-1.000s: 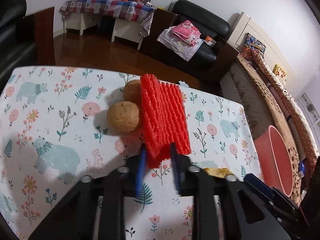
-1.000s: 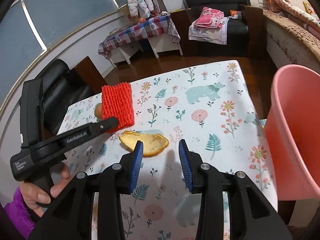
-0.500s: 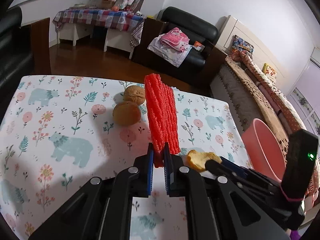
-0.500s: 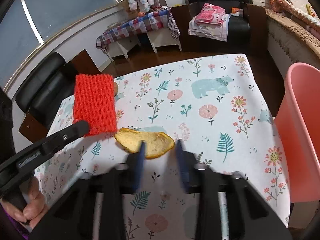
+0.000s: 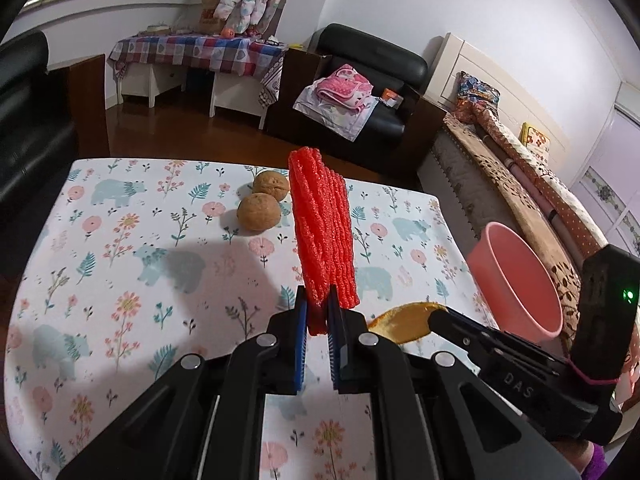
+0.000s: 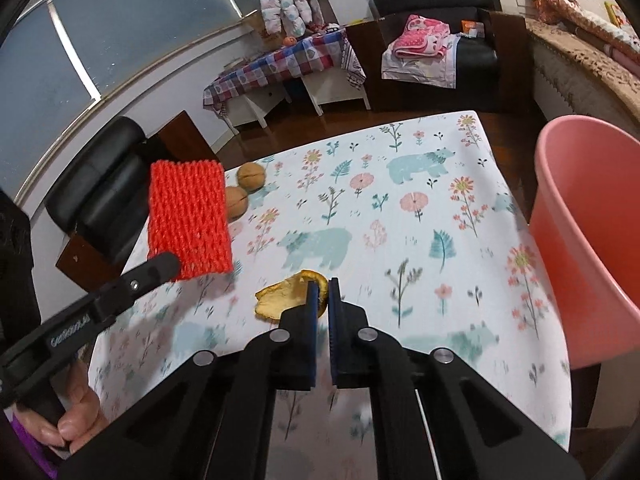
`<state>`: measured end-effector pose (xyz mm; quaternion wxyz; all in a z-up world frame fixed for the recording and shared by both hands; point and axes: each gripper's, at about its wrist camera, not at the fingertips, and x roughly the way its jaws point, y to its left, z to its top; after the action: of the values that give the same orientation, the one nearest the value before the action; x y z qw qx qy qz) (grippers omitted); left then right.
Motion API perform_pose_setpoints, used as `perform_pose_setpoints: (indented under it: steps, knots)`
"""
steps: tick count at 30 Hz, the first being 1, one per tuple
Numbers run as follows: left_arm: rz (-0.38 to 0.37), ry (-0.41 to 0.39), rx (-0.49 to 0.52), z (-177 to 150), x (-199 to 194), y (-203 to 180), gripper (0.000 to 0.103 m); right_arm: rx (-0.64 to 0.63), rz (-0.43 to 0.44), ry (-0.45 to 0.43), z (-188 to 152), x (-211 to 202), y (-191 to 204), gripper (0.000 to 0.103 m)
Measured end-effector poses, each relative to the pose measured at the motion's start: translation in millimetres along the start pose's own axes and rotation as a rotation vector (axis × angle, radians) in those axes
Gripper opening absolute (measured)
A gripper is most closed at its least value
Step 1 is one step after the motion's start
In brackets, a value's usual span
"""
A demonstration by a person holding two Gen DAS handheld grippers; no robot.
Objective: Collect trash
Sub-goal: 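Grasp the red foam net with the left tool while the right tool grasps the yellow peel, then carry the red net and yellow peel over the pink bucket with both tools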
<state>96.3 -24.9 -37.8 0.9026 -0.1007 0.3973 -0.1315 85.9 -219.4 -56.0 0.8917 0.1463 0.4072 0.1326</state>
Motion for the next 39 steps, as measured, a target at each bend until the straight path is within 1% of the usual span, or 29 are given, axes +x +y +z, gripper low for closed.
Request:
perform_pose_setpoints:
  steps: [4,8,16,30,39]
  knots:
    - [0.012,0.0,0.004,-6,-13,-7,0.008,-0.013,0.008,0.0,-12,-17,7,0.005]
    - [0.026,0.007,0.018,-14,-24,-15,0.008,-0.036,0.01,-0.018,-21,-34,16,0.005]
    - [0.044,0.001,0.053,-25,-42,-30,0.008,-0.038,0.012,-0.032,-34,-58,20,0.005]
    - [0.012,-0.008,0.102,-26,-48,-61,0.008,0.005,-0.009,-0.111,-34,-92,1,0.005]
    - [-0.02,-0.01,0.155,-24,-42,-89,0.008,0.053,-0.057,-0.192,-29,-116,-26,0.005]
